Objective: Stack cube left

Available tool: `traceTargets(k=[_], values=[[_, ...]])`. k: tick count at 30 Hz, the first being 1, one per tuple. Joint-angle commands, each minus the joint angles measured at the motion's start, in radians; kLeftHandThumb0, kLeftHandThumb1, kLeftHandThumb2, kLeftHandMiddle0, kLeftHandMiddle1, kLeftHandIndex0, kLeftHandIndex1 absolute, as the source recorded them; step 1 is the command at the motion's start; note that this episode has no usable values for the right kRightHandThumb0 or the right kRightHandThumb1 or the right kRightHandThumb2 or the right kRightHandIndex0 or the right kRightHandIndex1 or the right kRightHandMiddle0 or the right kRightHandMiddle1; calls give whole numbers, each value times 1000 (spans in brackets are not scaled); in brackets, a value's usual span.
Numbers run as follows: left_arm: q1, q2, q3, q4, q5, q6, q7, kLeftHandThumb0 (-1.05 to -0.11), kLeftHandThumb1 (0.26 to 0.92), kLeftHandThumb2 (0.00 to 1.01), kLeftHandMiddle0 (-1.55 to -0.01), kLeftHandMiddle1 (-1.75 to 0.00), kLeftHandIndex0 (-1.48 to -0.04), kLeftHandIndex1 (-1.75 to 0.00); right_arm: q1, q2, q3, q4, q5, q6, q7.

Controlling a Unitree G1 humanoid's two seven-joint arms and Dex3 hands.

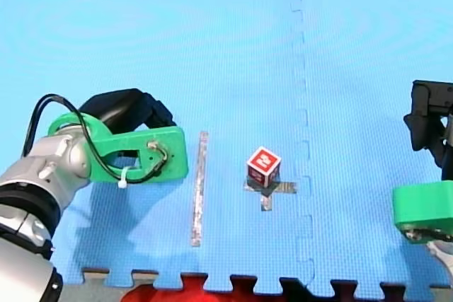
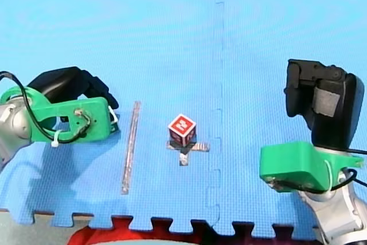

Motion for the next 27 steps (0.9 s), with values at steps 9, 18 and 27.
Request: traceTargets(k=[9, 18, 27], values=[[7, 18, -28, 7, 31, -15, 31, -469, 842, 2, -940, -1746, -1271, -44, 2, 2, -2, -1, -4, 0, -7], [9, 23, -31, 8, 38, -24, 44, -471, 847, 4, -941, -1746, -1263, -27, -1, 3, -1, 1, -6, 2, -9], [11, 23, -25, 10, 32, -25, 49, -470, 851, 4, -947, -1746, -1260, -17, -3, 7, 0, 1, -10, 6, -12]])
